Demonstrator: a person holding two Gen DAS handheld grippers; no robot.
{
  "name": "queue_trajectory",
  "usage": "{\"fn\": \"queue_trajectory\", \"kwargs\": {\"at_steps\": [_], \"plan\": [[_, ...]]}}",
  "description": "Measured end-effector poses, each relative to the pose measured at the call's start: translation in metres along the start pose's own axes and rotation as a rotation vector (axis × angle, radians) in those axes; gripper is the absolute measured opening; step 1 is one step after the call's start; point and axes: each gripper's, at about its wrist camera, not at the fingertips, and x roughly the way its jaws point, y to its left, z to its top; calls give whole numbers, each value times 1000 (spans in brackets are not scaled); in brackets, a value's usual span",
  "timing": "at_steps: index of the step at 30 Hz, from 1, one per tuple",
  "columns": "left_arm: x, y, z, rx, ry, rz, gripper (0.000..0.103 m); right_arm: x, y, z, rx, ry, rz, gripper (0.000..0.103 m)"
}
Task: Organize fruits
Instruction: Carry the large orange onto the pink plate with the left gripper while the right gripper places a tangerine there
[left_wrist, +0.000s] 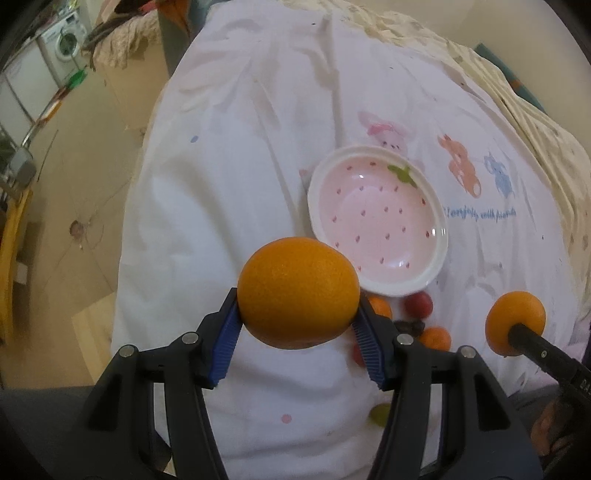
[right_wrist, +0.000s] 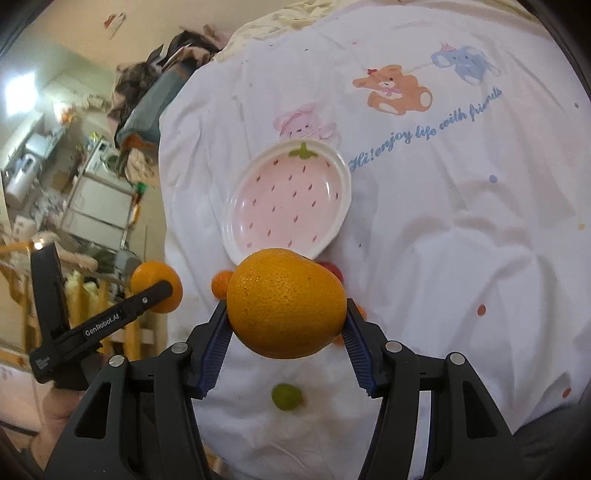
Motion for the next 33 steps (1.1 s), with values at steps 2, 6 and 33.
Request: {"fn": "queue_trajectory", "kwargs": {"at_steps": [2,6,33], "plan": [[3,3,11,-8,7,-6,54,0,-1,13,-8,-9,0,60],[14,2,39,-7,18,8,54,11,1,50,-24,-5,31,60],[125,-45,92,61,182,-86,54,171,-32,137,157,224,108,63]]}}
